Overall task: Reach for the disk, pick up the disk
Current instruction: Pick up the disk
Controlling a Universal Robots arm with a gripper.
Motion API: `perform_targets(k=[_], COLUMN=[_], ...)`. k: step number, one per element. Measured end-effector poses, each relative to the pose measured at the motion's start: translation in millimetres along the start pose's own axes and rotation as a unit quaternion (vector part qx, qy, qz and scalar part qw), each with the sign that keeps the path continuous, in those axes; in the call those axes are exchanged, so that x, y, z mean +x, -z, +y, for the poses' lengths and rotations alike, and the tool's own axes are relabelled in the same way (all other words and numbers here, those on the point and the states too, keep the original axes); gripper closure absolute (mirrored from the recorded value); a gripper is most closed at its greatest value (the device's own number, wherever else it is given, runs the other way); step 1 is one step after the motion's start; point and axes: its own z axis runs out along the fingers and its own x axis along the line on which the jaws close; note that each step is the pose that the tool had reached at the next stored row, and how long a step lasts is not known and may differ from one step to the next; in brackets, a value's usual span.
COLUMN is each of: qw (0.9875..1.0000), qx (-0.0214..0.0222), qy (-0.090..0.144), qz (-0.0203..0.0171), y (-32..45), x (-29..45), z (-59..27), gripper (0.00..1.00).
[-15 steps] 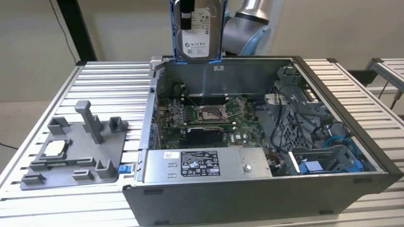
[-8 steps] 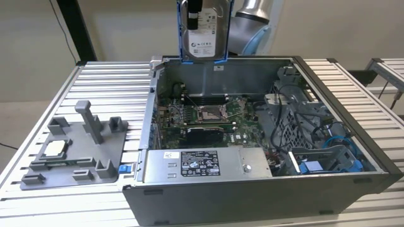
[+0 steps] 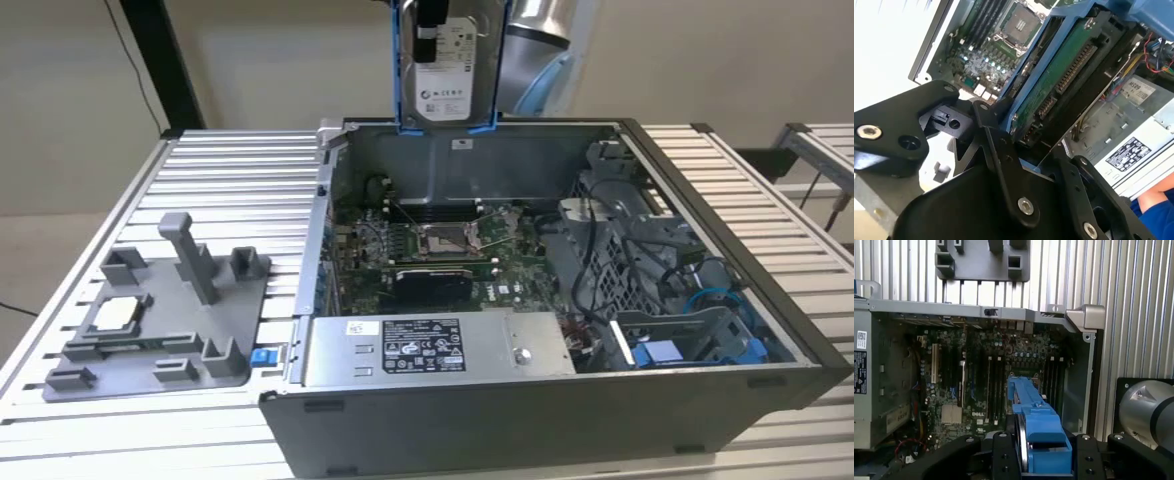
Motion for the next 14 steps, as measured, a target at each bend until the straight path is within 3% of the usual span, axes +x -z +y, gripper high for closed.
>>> perform_targets(k=[10,14], qw=[1.0000,1.0000], qx=[-0.0002,-0.0002], qy=[0.000,0.000], qz=[0.0000,-0.0001], y=[0.0,-0.1], x=[0.6,0.7], z=[-21.2,-23.7], gripper=[1.00,1.00])
